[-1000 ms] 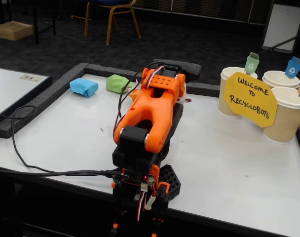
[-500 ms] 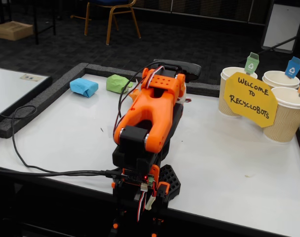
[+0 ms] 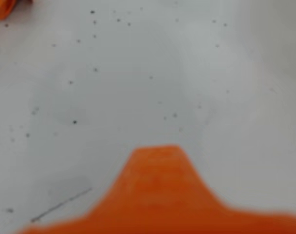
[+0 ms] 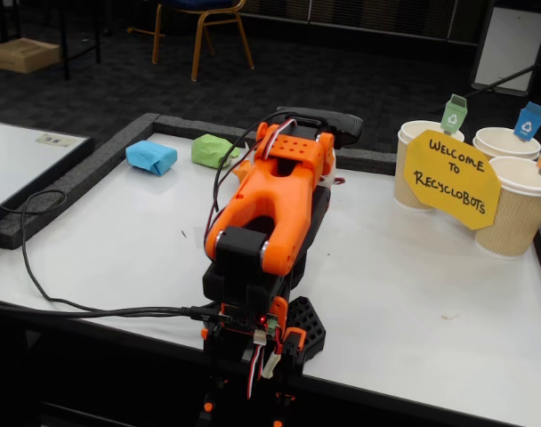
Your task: Sort rubbish by color.
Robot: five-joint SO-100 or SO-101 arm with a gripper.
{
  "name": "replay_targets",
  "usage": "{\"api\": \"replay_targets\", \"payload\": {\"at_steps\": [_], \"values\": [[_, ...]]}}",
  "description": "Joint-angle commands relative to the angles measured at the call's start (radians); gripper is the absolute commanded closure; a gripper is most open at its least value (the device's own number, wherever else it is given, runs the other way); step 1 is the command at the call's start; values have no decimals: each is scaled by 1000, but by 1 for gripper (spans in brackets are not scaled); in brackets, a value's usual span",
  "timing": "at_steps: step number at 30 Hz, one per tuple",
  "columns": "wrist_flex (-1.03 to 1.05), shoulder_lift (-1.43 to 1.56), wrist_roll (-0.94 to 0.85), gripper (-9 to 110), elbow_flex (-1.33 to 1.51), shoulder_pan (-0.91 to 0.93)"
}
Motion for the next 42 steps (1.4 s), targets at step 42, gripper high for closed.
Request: {"api": "replay_targets", "payload": {"at_steps": [42], "values": [[140,25,14,98,-434,-46]]}}
